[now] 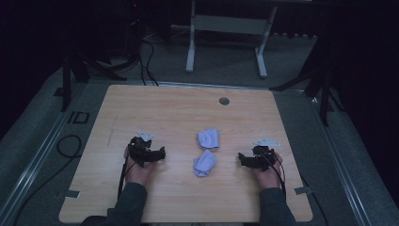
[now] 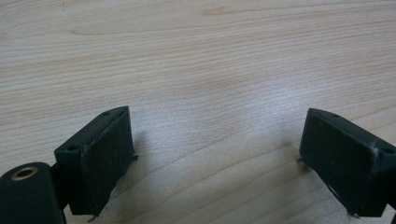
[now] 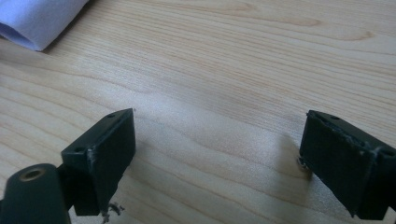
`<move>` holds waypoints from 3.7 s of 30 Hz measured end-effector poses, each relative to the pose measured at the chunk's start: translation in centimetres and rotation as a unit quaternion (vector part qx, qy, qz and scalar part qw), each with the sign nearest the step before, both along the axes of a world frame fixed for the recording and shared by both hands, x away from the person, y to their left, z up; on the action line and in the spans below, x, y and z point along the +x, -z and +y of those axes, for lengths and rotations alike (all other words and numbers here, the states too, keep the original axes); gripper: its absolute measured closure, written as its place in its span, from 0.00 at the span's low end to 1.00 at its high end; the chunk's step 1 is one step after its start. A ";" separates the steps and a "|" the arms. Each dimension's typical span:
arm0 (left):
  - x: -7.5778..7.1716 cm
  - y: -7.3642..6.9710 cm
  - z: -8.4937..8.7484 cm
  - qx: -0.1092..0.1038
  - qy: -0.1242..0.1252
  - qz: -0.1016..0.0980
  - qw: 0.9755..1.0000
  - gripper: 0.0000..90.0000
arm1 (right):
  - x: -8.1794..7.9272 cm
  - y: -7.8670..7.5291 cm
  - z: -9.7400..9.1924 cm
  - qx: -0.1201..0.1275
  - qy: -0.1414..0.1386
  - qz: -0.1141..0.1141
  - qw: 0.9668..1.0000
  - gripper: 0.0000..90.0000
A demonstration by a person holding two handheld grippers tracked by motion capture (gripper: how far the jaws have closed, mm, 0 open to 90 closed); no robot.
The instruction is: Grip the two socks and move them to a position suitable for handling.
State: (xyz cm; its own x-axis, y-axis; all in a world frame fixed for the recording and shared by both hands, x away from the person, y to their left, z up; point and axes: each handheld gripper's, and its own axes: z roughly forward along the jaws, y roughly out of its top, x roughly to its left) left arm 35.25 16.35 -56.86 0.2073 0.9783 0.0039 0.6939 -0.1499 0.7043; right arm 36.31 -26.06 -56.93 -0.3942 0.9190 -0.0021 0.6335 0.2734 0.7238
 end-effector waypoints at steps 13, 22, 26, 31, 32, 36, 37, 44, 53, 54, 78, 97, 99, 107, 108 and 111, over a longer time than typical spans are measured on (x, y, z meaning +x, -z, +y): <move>0.0 0.0 0.1 -0.001 -0.008 -0.005 1.000 0.16 | 0.0 0.0 0.0 0.000 0.001 0.000 1.000 0.12; -0.2 -0.3 0.3 -0.001 0.000 -0.003 1.000 0.29 | -0.2 -0.2 0.0 -0.002 -0.004 0.004 1.000 0.19; -0.3 -0.5 0.4 -0.001 0.001 0.000 1.000 0.35 | -0.4 -0.6 0.0 -0.003 -0.005 0.005 1.000 0.36; -0.4 -0.7 0.5 -0.001 0.002 0.004 1.000 0.44 | -0.6 -0.8 -0.1 -0.004 -0.002 0.004 1.000 0.50; -0.4 -0.7 0.6 -0.001 0.002 0.005 1.000 0.45 | -0.7 -0.8 -0.1 -0.003 -0.006 0.004 1.000 0.53; -0.5 -0.8 0.7 -0.001 0.004 0.008 1.000 0.52 | -1.1 -1.3 0.3 -0.005 -0.021 -0.005 1.000 0.70; -0.5 -0.8 0.7 -0.001 0.004 0.008 1.000 0.54 | -1.2 -1.4 0.4 -0.006 -0.030 -0.005 1.000 0.74; -0.7 -1.1 0.7 -0.014 0.015 0.008 1.000 0.63 | -2.3 -2.5 2.0 -0.007 -0.075 -0.019 0.997 0.97; -1.0 -1.4 0.5 -0.023 0.030 0.002 0.999 0.63 | -3.7 -3.7 4.8 0.010 -0.127 -0.027 0.991 1.00; -1.0 -1.5 0.4 -0.025 0.033 0.002 0.999 0.63 | -3.9 -3.8 5.2 0.012 -0.136 -0.027 0.990 1.00; -1.9 -2.3 -0.7 -0.039 0.073 -0.007 0.997 0.65 | -4.9 -2.1 11.7 -0.048 -0.229 0.026 0.972 1.00; -2.7 -2.6 -3.2 -0.042 0.138 -0.016 0.989 0.68 | -3.7 -1.8 13.1 -0.061 -0.260 0.031 0.963 1.00; -2.7 -2.5 -3.6 -0.041 0.146 -0.014 0.988 0.69 | -3.6 -1.8 13.4 -0.060 -0.266 0.032 0.962 1.00; -2.8 -2.2 -4.3 -0.039 0.162 -0.012 0.986 0.73 | -3.8 -1.8 14.8 -0.063 -0.286 0.031 0.956 1.00; -2.8 -2.2 -4.4 -0.039 0.163 -0.012 0.986 0.75 | -3.8 -1.8 15.0 -0.063 -0.289 0.030 0.955 1.00; -3.0 -2.3 -4.6 -0.040 0.171 -0.016 0.984 0.79 | -3.9 -1.8 15.4 -0.065 -0.293 0.029 0.953 1.00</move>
State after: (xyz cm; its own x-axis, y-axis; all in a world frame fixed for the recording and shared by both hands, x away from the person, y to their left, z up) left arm 32.26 11.72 -54.60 0.5252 0.8490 -0.0579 0.5898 -0.3142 0.7439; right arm 32.40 -10.70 -55.12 -0.8430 0.5342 -0.0632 0.3820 0.6772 0.6289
